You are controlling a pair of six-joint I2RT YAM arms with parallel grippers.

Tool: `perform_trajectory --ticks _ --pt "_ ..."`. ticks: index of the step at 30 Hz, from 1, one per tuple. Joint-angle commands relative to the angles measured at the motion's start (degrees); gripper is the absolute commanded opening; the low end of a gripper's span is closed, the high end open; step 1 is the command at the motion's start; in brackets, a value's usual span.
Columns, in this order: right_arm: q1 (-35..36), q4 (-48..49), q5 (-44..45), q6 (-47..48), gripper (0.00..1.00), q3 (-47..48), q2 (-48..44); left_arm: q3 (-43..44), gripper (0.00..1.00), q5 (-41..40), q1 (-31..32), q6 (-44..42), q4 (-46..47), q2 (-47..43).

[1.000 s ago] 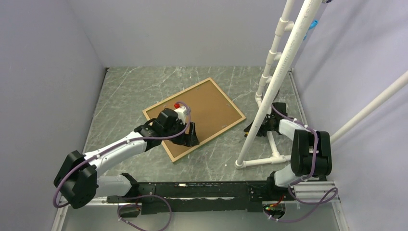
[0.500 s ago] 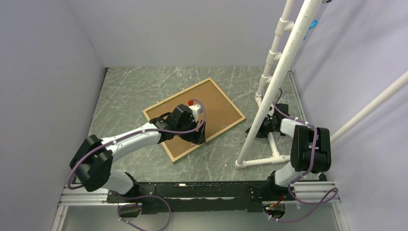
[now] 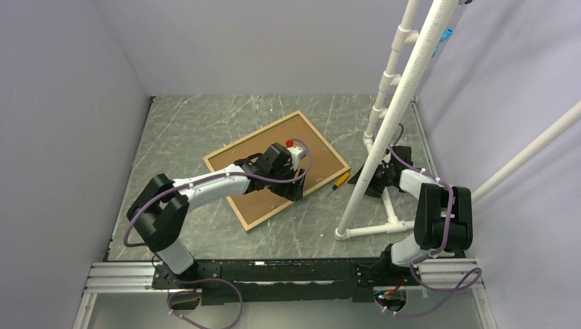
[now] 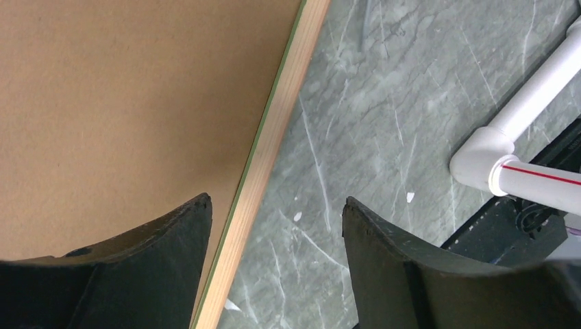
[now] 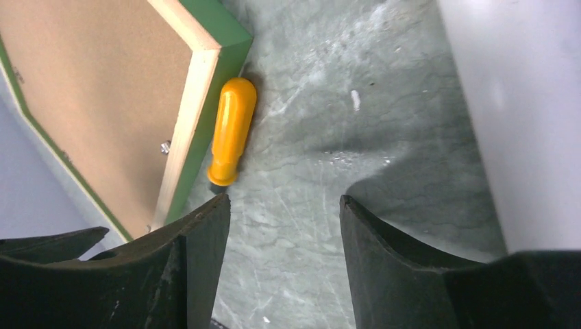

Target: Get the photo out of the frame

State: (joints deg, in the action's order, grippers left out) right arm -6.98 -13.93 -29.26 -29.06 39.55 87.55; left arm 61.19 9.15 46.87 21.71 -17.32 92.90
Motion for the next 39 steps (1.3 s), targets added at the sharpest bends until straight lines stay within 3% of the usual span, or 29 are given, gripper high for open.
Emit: perform_trajectory --ticks 1,14,19,25,34,37,39 --pt "-0.4 -2.5 10.4 3.6 0.63 -1.3 -2.2 4.5 0.71 -1.3 1.2 -4.1 -0.6 3.2" --pt "2.8 4.5 -2.0 2.8 0.64 -3.2 -5.9 10.3 0.59 -2.7 3.3 -6.3 -1.8 12.2" --pt "3.0 5.6 -3.6 2.5 0.56 -2.7 -8.0 12.2 0.49 -9.7 6.4 -7.5 -3.6 14.6" --pt "3.4 6.7 -4.2 1.8 0.53 -3.0 -8.7 12.1 0.37 -20.2 9.7 -8.9 -3.2 15.7" --pt "4.6 9.4 -4.5 -0.4 0.56 -4.0 -7.7 12.8 0.29 -24.8 12.9 -10.2 -3.4 18.7" --pt "4.5 11.5 -7.1 -2.8 0.6 -4.0 -6.9 12.6 0.19 -25.3 13.0 -10.4 -3.4 19.1" --pt "4.4 13.5 -9.4 -5.1 0.61 -4.1 -6.1 12.6 0.05 -26.3 13.1 -10.7 -4.0 18.9"
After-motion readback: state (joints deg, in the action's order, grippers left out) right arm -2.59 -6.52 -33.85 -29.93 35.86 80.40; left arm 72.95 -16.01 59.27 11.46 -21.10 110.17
